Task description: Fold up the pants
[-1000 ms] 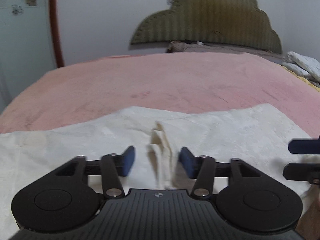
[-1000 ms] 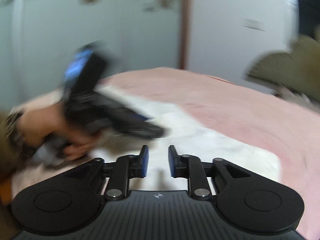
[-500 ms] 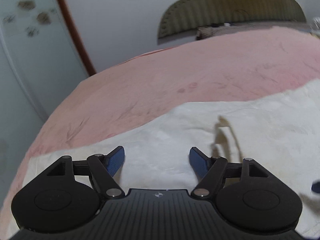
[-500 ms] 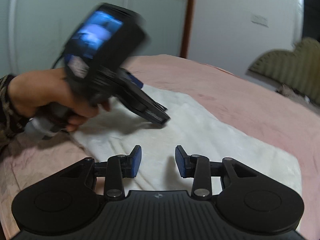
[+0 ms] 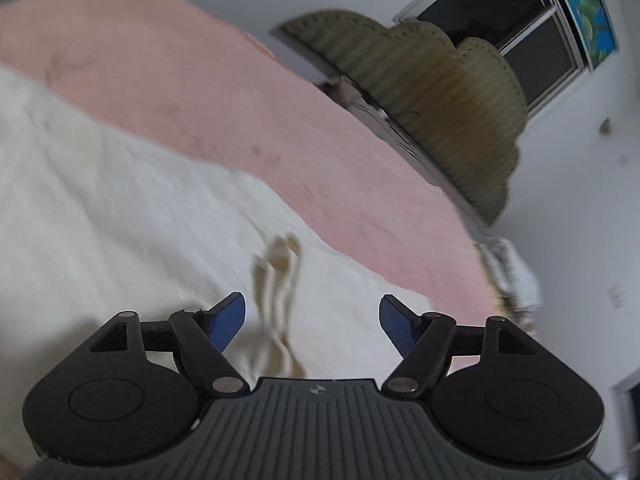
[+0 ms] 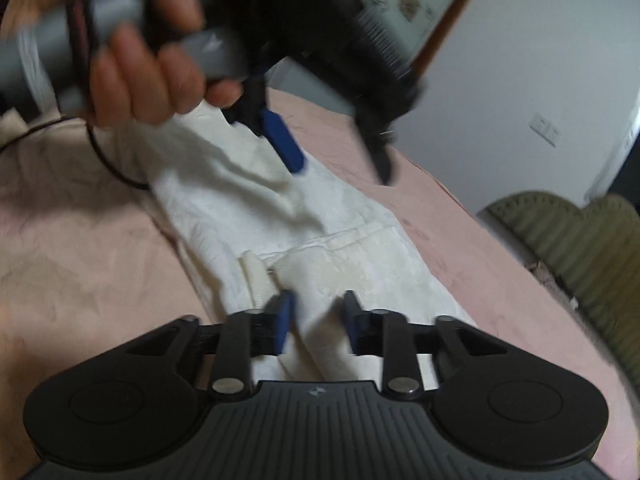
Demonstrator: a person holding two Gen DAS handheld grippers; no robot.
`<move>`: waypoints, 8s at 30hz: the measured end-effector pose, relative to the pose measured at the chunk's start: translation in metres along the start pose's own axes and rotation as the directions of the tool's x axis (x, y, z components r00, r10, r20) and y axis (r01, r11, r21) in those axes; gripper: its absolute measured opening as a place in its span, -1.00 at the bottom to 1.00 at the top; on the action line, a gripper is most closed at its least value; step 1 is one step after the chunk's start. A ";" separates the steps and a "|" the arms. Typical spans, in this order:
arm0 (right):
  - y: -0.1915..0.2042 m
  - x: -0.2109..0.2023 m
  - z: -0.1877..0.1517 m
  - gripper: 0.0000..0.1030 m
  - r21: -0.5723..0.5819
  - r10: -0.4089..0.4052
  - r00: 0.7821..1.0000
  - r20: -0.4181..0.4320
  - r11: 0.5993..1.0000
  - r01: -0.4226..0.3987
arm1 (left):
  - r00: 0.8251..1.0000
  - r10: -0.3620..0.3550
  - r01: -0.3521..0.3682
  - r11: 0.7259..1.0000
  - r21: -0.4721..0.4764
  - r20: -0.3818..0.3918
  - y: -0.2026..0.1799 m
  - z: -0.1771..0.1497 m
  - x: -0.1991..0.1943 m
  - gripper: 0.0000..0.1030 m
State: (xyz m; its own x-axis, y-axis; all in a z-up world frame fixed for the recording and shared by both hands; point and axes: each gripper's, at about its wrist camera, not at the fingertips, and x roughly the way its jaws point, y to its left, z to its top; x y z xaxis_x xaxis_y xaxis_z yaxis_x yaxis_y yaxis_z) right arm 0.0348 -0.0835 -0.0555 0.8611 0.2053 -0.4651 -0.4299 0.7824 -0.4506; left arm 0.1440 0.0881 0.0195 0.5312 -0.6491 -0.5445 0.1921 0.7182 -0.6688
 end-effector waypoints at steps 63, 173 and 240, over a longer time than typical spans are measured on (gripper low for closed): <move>-0.065 -0.005 -0.026 -0.69 0.520 0.095 0.995 -0.044 0.852 -0.058 | 0.899 0.374 -0.437 0.717 0.543 0.230 -0.042 -0.072 0.054 0.76; -0.124 -0.043 -0.091 1.00 0.618 -0.009 0.977 -0.215 0.773 0.144 | 0.876 0.394 -0.482 0.715 0.507 0.278 -0.035 -0.084 0.082 1.00; -0.002 0.086 0.107 1.00 0.287 0.307 0.949 -0.073 0.918 -0.275 | 0.866 0.356 -0.228 0.906 -0.357 0.351 0.160 -0.008 -0.111 -0.73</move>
State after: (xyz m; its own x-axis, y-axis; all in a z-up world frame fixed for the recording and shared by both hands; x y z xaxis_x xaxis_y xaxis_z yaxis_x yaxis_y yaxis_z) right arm 0.1386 -0.0044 -0.0138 0.6653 0.3922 -0.6353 -0.5533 0.8303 -0.0668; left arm 0.1093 0.2729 -0.0311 0.8181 -0.2181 -0.5321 -0.2418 0.7090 -0.6624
